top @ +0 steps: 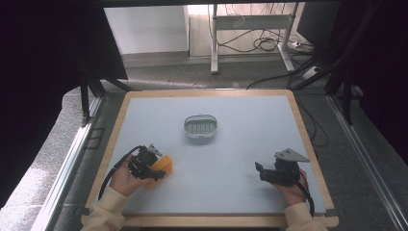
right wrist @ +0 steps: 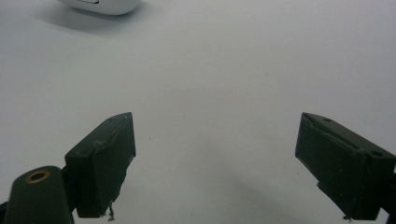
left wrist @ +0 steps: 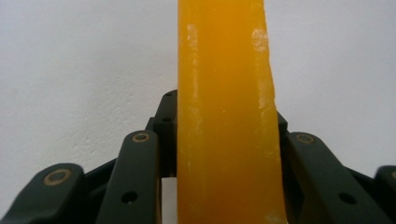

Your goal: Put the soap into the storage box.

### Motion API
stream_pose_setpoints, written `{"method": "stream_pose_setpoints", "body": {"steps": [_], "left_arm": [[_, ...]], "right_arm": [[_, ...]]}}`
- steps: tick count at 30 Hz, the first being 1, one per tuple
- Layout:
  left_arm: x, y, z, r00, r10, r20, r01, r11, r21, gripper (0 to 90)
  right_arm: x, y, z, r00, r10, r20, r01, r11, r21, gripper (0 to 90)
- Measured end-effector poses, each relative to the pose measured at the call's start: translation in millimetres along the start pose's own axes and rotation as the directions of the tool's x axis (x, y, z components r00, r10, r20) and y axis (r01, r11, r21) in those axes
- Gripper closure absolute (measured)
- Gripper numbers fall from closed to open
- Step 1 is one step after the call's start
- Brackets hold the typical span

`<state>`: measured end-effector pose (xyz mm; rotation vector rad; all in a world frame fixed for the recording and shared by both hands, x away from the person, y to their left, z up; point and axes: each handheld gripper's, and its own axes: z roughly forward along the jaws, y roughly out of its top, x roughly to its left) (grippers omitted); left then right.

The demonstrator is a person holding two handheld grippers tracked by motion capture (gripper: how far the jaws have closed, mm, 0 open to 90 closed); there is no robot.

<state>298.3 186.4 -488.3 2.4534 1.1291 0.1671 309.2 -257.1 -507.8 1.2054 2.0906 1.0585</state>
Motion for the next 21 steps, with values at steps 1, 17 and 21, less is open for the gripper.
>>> {"method": "stream_pose_setpoints", "body": {"steps": [1, 17, 21], "left_arm": [[0.2, -0.1, -0.3, 1.0000, 0.000, -0.001, 0.000, 1.0000, -0.003, 61.7], [5.8, 5.6, -12.8, 1.0000, 0.003, 0.008, -0.003, 0.9986, -0.053, 61.8], [5.9, 9.4, -15.3, 0.9998, 0.008, 0.020, -0.007, 0.9977, -0.067, 61.8]], "right_arm": [[0.0, 0.0, 0.0, 1.0000, -0.002, 0.000, 0.002, 1.000, -0.001, 12.4], [-1.7, -0.4, -2.0, 0.9999, 0.012, 0.009, -0.012, 1.000, -0.006, 12.4], [-2.5, -0.3, -3.8, 0.9998, 0.016, 0.013, -0.016, 1.000, -0.012, 12.5]]}}
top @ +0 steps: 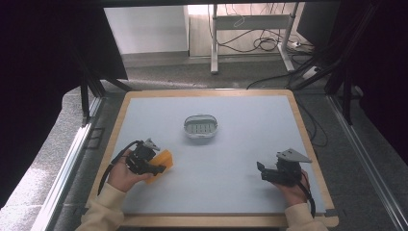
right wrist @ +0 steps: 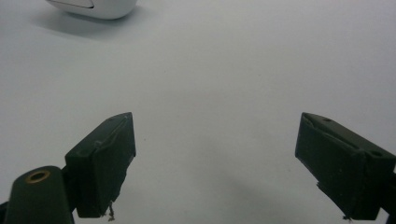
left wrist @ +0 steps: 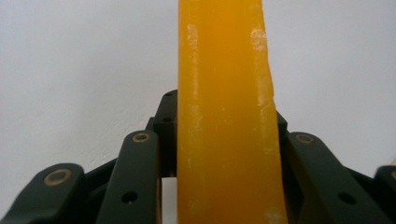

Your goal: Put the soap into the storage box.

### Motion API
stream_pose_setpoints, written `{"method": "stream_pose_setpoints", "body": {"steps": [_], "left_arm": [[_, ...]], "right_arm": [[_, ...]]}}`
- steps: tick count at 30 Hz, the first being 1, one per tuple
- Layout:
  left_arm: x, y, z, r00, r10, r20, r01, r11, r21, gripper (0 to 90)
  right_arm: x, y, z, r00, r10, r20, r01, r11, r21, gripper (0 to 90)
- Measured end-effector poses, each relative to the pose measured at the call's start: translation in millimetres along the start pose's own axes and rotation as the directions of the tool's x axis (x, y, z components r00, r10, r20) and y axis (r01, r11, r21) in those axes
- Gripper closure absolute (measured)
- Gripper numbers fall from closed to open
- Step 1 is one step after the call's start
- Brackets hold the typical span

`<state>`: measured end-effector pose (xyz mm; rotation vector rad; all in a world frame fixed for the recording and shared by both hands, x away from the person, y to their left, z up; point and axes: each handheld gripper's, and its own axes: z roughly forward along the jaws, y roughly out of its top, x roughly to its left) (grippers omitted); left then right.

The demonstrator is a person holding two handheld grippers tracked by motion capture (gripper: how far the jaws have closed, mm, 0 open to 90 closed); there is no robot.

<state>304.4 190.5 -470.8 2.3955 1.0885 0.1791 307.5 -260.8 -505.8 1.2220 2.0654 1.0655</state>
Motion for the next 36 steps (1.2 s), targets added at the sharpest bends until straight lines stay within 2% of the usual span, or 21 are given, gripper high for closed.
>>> {"method": "stream_pose_setpoints", "body": {"steps": [6, 13, 18, 25, 36], "left_arm": [[3.3, 4.7, -1.6, 0.9999, 0.001, 0.015, 0.000, 0.9999, -0.013, 61.9], [6.3, 5.8, -2.9, 0.9996, 0.002, 0.027, -0.002, 1.0000, -0.007, 61.9], [7.3, 7.0, -4.3, 0.9998, 0.004, 0.022, -0.003, 0.9999, -0.010, 61.8], [6.1, 14.0, -6.8, 0.9984, 0.028, 0.049, -0.027, 0.9994, -0.021, 61.8], [8.3, 27.4, -7.7, 0.9980, 0.040, 0.049, -0.039, 0.9989, -0.026, 61.9]], "right_arm": [[-1.2, -0.3, 0.3, 1.0000, 0.002, 0.003, -0.002, 1.000, 0.001, 12.5], [-0.8, -0.3, -0.1, 1.0000, 0.000, 0.004, 0.000, 1.000, 0.001, 12.5], [-0.7, -0.3, 0.2, 1.0000, 0.000, 0.004, 0.000, 1.000, 0.003, 12.5], [-1.0, -0.2, -0.2, 1.0000, -0.001, 0.006, 0.000, 1.000, 0.002, 12.5], [-1.0, -0.3, -0.1, 1.0000, -0.002, 0.005, 0.002, 1.000, 0.006, 12.5]]}}
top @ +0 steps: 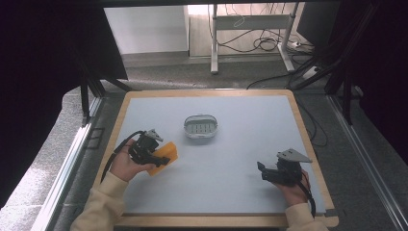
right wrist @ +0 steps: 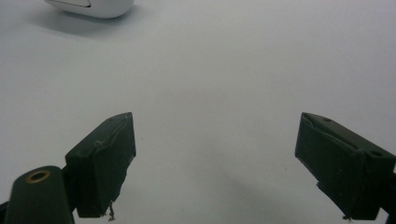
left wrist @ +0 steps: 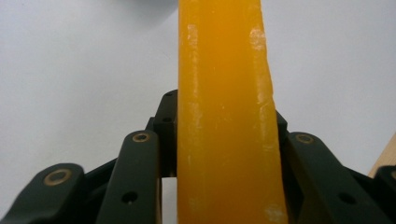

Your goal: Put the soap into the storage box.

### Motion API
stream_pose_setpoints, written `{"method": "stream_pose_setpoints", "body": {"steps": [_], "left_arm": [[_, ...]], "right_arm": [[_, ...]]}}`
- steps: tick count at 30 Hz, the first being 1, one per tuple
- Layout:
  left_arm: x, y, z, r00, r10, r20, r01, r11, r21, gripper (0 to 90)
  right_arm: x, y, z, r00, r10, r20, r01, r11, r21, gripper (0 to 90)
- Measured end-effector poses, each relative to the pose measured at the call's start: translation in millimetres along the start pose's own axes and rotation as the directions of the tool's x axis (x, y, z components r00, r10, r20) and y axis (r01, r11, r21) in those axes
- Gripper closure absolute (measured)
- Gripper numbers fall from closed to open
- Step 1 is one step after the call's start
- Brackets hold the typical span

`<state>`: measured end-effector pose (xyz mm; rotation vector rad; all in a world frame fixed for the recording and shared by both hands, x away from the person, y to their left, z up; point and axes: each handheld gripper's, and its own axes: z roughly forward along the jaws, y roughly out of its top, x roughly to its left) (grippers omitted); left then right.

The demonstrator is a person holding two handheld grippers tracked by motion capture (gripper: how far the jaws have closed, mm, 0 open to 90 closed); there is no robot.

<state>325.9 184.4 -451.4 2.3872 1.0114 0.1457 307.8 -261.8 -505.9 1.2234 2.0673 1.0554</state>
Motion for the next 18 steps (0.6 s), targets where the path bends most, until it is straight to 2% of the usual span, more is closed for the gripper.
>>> {"method": "stream_pose_setpoints", "body": {"steps": [8, 11, 18], "left_arm": [[1.2, 10.5, -0.7, 0.9996, 0.027, -0.004, -0.027, 0.9996, -0.008, 61.8], [-2.7, 14.8, -2.6, 0.9984, 0.057, -0.006, -0.057, 0.9983, -0.013, 61.9], [-7.3, 24.9, -3.5, 0.9971, 0.076, 0.008, -0.075, 0.9969, -0.024, 61.9]], "right_arm": [[-0.5, -0.3, 0.1, 1.0000, 0.003, 0.004, -0.003, 1.000, 0.000, 12.5], [-0.6, -0.4, 0.4, 1.0000, 0.003, 0.005, -0.003, 1.000, 0.001, 12.6], [-0.6, -0.5, 0.3, 1.0000, 0.000, 0.005, 0.000, 1.000, 0.003, 12.5]]}}
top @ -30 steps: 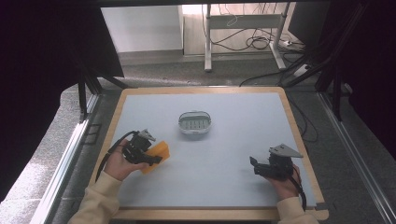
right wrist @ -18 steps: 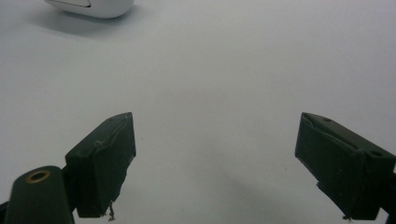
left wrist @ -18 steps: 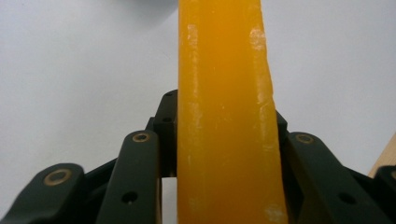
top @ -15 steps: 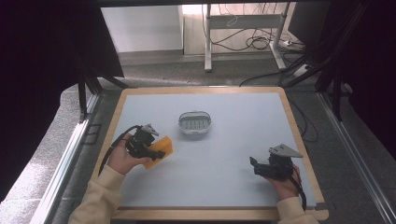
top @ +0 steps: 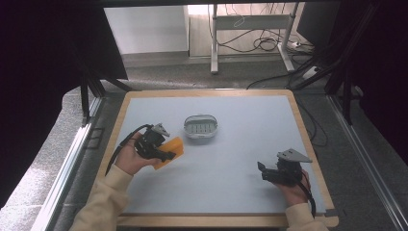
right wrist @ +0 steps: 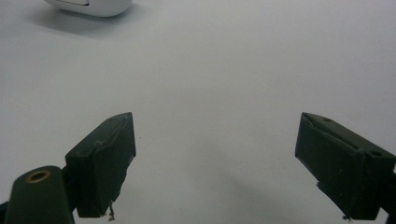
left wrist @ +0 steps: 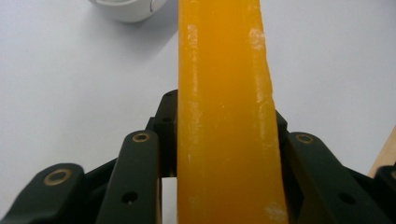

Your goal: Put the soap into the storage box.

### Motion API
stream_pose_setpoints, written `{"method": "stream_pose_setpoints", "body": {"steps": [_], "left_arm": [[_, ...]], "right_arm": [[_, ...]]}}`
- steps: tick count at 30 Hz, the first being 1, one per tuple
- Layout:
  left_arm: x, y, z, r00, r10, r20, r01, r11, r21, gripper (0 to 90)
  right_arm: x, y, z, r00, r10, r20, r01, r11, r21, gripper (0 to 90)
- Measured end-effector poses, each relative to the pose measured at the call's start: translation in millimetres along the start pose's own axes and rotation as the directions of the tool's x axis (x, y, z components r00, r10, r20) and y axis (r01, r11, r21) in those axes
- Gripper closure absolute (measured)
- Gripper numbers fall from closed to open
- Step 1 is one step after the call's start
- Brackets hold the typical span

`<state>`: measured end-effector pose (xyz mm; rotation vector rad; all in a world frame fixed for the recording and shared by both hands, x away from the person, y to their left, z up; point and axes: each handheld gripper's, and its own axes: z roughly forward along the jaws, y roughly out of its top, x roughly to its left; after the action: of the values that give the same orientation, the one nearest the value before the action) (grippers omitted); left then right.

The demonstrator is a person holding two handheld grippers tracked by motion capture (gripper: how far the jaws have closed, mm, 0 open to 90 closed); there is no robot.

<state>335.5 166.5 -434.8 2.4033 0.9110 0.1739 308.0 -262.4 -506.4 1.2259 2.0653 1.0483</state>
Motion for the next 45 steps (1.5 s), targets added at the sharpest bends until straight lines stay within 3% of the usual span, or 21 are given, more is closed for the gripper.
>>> {"method": "stream_pose_setpoints", "body": {"steps": [4, 8, 31, 37, 45], "left_arm": [[-0.5, 5.3, -0.2, 0.9999, 0.012, 0.003, -0.012, 0.9999, 0.000, 61.9], [2.0, 10.6, -0.1, 0.9990, 0.023, 0.038, -0.023, 0.9997, -0.011, 61.9], [2.6, 41.8, -4.4, 0.9962, 0.087, 0.007, -0.087, 0.9962, -0.007, 61.9], [5.9, 49.8, -4.3, 0.9936, 0.113, 0.002, -0.113, 0.9936, -0.005, 61.8], [13.5, 58.0, 1.1, 0.9930, 0.118, 0.007, -0.118, 0.9930, 0.005, 61.9]], "right_arm": [[-0.7, -0.1, 0.0, 1.0000, 0.003, -0.001, -0.003, 1.000, -0.002, 12.5], [-0.7, -0.1, 0.1, 1.0000, 0.003, -0.001, -0.003, 1.000, -0.002, 12.5], [-0.5, -0.3, 0.9, 1.0000, -0.003, -0.001, 0.003, 1.000, 0.005, 12.6], [-0.8, -0.4, 0.9, 1.0000, -0.002, 0.001, 0.002, 1.000, 0.006, 12.6], [-0.7, -0.5, 1.5, 1.0000, -0.008, 0.000, 0.008, 1.000, 0.007, 12.7]]}}
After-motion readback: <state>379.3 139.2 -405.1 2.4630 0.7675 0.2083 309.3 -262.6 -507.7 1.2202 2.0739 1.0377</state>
